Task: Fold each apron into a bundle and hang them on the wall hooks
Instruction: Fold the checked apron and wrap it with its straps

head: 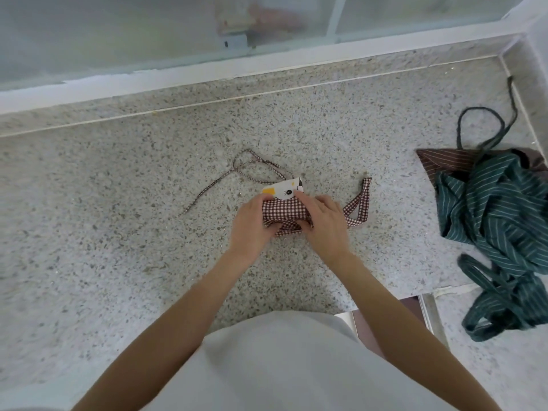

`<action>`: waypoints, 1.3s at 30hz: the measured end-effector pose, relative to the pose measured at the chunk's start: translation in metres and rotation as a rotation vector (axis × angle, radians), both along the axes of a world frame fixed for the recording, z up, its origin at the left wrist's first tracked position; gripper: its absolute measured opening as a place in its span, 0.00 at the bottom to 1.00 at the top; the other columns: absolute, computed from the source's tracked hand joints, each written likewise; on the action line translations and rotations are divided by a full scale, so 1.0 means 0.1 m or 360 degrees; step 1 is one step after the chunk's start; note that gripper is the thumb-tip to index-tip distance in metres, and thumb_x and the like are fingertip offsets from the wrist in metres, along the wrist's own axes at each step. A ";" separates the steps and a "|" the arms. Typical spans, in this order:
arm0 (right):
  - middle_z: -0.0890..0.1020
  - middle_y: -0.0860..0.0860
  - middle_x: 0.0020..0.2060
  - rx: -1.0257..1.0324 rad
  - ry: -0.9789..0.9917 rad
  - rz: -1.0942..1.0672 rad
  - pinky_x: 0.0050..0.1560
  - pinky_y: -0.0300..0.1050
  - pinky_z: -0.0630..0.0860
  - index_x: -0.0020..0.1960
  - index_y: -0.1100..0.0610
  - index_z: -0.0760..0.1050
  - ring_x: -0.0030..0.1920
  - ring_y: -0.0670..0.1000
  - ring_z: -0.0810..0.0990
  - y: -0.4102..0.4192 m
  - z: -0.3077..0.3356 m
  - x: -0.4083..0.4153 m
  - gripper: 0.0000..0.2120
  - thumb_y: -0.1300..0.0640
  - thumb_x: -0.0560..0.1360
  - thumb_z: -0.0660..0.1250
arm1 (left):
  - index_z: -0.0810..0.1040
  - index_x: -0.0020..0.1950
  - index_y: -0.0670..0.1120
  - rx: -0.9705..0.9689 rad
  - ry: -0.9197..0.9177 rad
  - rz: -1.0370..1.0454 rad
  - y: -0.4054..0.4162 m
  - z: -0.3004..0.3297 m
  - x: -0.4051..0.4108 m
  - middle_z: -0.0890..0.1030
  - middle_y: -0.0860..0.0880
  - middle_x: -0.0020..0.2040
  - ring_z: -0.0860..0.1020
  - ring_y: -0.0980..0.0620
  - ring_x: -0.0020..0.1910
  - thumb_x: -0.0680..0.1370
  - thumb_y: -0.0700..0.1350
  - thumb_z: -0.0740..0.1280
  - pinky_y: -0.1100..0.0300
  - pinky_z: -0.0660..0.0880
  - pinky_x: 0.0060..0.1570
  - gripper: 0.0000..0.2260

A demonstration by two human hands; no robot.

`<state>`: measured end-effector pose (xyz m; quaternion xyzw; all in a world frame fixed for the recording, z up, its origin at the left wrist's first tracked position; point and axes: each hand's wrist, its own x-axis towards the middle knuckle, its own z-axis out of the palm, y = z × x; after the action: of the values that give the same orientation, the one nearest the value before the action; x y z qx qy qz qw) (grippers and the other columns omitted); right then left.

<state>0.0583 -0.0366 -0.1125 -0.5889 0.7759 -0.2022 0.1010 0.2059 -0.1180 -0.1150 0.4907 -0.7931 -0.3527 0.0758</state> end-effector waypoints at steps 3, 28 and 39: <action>0.83 0.51 0.44 -0.0263 0.0385 -0.0013 0.52 0.49 0.69 0.55 0.57 0.78 0.53 0.54 0.71 0.12 -0.09 0.04 0.17 0.61 0.67 0.74 | 0.75 0.61 0.48 -0.0199 0.0013 -0.0069 0.08 -0.04 0.03 0.76 0.47 0.55 0.75 0.48 0.52 0.72 0.47 0.72 0.54 0.76 0.48 0.19; 0.84 0.54 0.42 0.0209 -0.1993 -0.0638 0.44 0.40 0.78 0.47 0.59 0.80 0.43 0.49 0.83 -0.13 0.82 -0.23 0.07 0.56 0.76 0.66 | 0.75 0.60 0.46 0.1352 0.1024 0.0142 -0.15 0.60 0.01 0.81 0.49 0.54 0.80 0.55 0.53 0.78 0.35 0.60 0.64 0.75 0.56 0.13; 0.75 0.53 0.32 -0.0044 -0.0219 -0.0626 0.33 0.44 0.62 0.43 0.60 0.70 0.32 0.54 0.72 0.12 0.84 -0.31 0.11 0.53 0.77 0.64 | 0.82 0.50 0.56 0.0333 0.0462 -0.0077 0.10 0.68 0.36 0.84 0.54 0.41 0.80 0.50 0.37 0.75 0.49 0.69 0.54 0.77 0.41 0.05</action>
<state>0.0273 -0.0243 -0.0289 -0.4121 0.8644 -0.2684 0.1043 0.2421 -0.1079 -0.0473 0.4205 -0.7444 -0.5023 0.1295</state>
